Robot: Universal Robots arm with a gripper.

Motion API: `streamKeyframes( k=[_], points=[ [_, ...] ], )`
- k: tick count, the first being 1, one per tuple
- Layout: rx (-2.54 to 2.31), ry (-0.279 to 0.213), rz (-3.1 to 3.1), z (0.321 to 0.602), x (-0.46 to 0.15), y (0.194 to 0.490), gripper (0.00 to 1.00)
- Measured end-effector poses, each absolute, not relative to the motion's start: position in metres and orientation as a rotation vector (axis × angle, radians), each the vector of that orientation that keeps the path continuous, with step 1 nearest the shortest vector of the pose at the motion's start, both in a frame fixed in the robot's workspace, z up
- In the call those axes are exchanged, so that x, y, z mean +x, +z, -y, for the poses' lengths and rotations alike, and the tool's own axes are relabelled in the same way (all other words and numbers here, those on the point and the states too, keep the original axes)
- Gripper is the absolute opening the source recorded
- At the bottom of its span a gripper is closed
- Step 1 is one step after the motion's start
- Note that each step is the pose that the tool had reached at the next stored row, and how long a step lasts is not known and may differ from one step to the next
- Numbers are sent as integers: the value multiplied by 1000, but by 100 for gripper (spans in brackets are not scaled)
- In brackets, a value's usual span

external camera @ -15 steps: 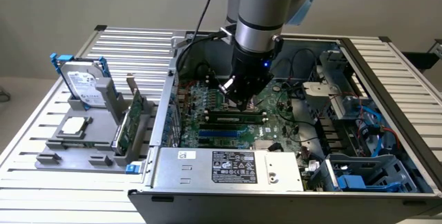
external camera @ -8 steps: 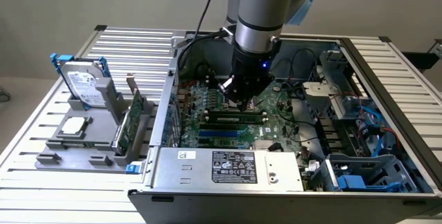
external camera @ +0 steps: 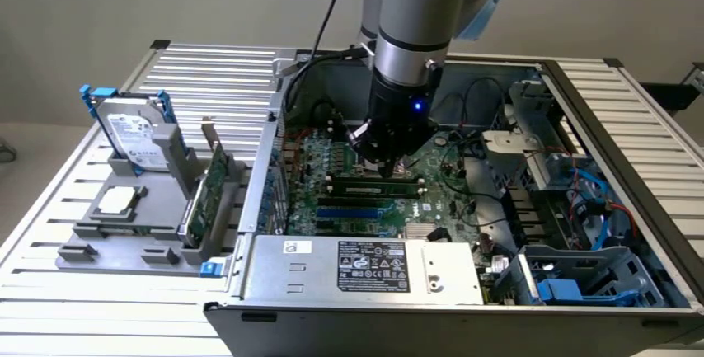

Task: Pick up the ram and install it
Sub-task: 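Press down the ram until it locks into place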

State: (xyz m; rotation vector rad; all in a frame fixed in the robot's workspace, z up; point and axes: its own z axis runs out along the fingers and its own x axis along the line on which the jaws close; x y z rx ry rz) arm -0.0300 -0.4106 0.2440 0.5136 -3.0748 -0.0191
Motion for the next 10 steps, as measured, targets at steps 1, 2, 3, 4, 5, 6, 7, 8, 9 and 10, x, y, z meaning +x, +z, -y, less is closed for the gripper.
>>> streamKeyframes(
  k=[1, 2, 3, 4, 5, 6, 7, 8, 9, 10],
  points=[
    [490, -19, 3079, 411, -30, 244, 11],
    [468, -20, 3083, 411, -30, 243, 11],
    [445, -20, 3086, 411, -30, 243, 11],
    [423, -20, 3089, 411, -30, 243, 11],
    [401, -20, 3093, 411, -30, 242, 11],
    [378, -20, 3096, 411, -30, 242, 11],
    [352, -20, 3099, 411, -30, 242, 11],
    [325, -21, 3102, 411, -30, 242, 11],
    [298, -21, 3105, 411, -30, 242, 11],
    [272, -22, 3108, 411, -30, 242, 11]
  ],
)
